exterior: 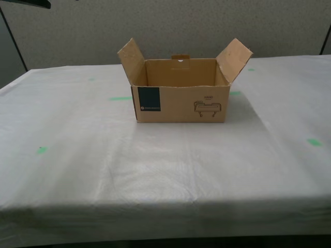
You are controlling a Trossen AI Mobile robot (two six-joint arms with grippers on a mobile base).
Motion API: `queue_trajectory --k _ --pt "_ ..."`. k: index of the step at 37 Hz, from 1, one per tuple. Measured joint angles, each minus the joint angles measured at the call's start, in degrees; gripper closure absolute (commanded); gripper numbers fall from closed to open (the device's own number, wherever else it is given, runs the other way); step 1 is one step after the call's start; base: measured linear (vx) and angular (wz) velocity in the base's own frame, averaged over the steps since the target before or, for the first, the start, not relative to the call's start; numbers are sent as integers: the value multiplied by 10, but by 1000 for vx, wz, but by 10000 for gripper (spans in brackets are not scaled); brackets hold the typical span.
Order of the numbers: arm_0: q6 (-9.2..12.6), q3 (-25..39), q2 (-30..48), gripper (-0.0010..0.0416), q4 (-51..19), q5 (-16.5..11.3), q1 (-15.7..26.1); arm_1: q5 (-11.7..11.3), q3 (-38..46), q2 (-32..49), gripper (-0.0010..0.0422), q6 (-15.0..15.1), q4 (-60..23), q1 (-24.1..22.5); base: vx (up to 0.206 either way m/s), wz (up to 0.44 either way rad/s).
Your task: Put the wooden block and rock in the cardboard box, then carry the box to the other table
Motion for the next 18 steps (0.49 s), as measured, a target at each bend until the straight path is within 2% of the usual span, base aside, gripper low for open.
queue_trajectory --k 18 --pt "0 0 0 16 0 0 0 0 0 0 108 0 0 0 0 0"
